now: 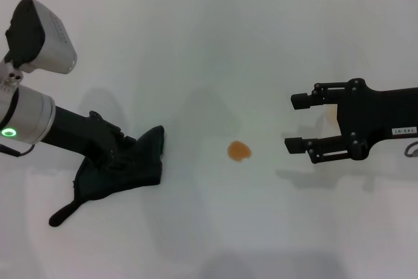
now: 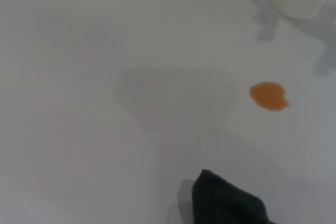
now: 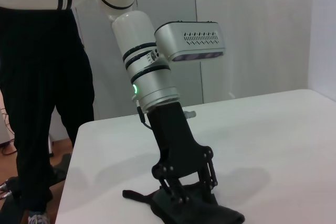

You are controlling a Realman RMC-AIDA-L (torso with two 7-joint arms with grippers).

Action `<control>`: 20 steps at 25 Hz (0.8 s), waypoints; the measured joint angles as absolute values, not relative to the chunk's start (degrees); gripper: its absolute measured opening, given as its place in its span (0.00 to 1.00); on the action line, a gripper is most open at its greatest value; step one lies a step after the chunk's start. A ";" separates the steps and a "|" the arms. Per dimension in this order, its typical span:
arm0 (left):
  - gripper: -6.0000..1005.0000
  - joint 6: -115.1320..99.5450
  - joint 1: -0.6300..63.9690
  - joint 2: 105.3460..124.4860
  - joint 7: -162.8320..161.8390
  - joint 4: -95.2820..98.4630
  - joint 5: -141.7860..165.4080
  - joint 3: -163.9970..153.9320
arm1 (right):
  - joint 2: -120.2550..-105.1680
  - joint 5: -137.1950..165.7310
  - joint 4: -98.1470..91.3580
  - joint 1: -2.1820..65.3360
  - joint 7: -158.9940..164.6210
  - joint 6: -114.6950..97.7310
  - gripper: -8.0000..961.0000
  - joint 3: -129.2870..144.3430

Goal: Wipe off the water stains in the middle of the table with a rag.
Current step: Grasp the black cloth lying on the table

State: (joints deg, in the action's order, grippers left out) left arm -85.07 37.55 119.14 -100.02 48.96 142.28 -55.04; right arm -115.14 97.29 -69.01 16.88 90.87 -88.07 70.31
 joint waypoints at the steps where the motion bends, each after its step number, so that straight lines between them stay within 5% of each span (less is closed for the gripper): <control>1: 0.41 -84.45 37.53 119.13 -100.08 48.67 142.28 -55.04 | -115.14 97.29 -69.00 16.83 90.98 -88.07 0.79 70.31; 20: 0.12 -81.25 38.54 118.90 -99.68 46.01 142.15 -55.62 | -115.14 97.01 -68.99 17.02 91.41 -87.83 0.79 70.31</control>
